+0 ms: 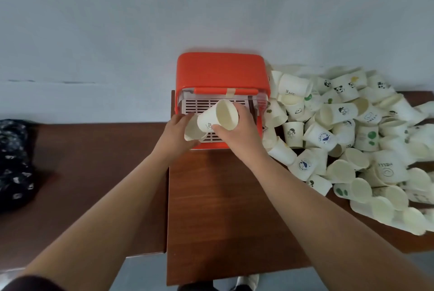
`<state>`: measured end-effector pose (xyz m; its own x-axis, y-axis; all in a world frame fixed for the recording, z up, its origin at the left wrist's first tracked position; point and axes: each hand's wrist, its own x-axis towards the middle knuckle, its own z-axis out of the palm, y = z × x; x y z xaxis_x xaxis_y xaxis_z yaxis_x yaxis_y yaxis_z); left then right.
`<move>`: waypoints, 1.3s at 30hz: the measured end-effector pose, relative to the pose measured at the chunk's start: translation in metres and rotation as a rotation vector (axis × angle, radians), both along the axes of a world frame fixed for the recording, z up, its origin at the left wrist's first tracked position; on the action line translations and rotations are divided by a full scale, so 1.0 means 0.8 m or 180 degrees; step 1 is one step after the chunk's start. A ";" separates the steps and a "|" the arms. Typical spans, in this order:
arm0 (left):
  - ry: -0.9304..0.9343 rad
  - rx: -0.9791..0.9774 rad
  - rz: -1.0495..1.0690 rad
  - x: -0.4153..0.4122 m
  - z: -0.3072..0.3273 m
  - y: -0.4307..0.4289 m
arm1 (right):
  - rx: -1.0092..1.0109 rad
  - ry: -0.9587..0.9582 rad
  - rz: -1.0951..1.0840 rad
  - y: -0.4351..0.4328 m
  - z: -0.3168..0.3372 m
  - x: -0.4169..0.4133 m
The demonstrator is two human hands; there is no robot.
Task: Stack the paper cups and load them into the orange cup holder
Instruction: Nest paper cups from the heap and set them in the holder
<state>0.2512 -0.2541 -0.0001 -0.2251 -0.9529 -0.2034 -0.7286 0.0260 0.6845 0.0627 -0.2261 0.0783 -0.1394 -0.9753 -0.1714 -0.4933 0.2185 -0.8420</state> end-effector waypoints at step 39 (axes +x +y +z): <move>-0.0045 0.0632 -0.0573 -0.253 -0.015 0.130 | 0.1215 0.1230 -0.1089 0.230 -0.087 -0.314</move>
<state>0.0486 -0.1498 -0.0119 -0.3831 -0.8388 -0.3868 -0.7339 0.0222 0.6788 -0.1885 -0.0423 0.0083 -0.5532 -0.7450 -0.3729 -0.5948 0.6666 -0.4493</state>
